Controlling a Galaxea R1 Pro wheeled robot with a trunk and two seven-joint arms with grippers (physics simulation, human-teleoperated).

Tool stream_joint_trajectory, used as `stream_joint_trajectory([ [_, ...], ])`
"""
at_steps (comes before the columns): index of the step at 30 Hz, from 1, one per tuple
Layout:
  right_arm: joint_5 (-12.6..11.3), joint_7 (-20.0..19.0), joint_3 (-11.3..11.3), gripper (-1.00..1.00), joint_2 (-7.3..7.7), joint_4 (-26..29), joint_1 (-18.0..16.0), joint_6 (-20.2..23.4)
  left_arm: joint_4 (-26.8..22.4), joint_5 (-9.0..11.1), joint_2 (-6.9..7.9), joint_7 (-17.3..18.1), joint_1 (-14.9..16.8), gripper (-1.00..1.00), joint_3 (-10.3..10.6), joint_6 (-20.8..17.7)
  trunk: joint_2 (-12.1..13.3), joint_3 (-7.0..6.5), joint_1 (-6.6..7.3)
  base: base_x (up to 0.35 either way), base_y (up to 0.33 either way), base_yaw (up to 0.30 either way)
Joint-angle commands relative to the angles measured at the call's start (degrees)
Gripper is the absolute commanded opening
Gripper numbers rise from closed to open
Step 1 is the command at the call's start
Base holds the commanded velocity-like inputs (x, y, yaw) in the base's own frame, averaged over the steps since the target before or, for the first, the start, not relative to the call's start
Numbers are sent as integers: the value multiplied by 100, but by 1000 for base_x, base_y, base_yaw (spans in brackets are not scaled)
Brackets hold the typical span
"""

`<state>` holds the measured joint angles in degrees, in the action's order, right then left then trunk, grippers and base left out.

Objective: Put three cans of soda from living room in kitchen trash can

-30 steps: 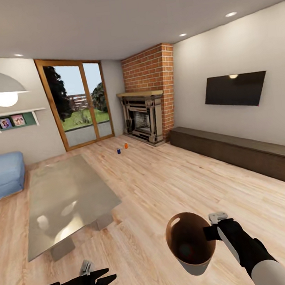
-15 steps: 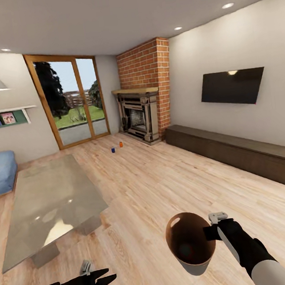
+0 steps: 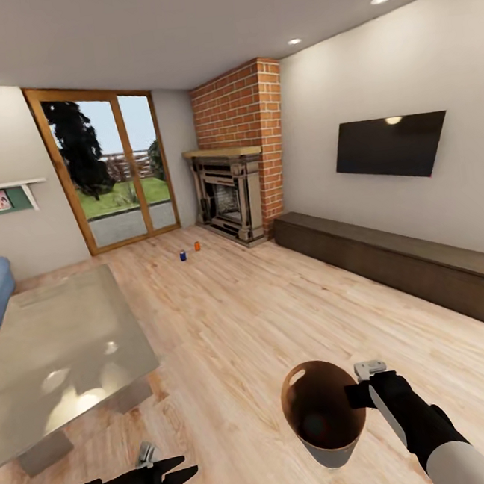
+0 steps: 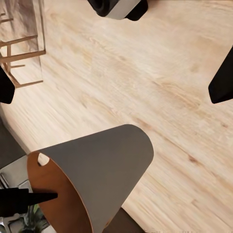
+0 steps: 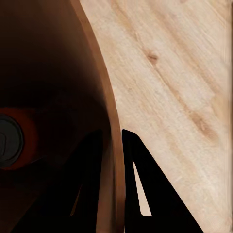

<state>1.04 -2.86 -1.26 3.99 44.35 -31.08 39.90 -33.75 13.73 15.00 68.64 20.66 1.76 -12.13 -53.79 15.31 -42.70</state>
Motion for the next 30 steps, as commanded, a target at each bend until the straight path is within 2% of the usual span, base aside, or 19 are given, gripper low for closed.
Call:
stream_joint_trajectory([
  [1,-52,-21,4,-100,-1,3,-3,0,0,0,0,0,0,100,0,0,-1,-1,0,271,-291,0],
  [30,-52,-21,3,-100,-3,3,-3,0,0,-2,3,0,0,100,-5,-8,-1,0,0,291,-257,9],
])
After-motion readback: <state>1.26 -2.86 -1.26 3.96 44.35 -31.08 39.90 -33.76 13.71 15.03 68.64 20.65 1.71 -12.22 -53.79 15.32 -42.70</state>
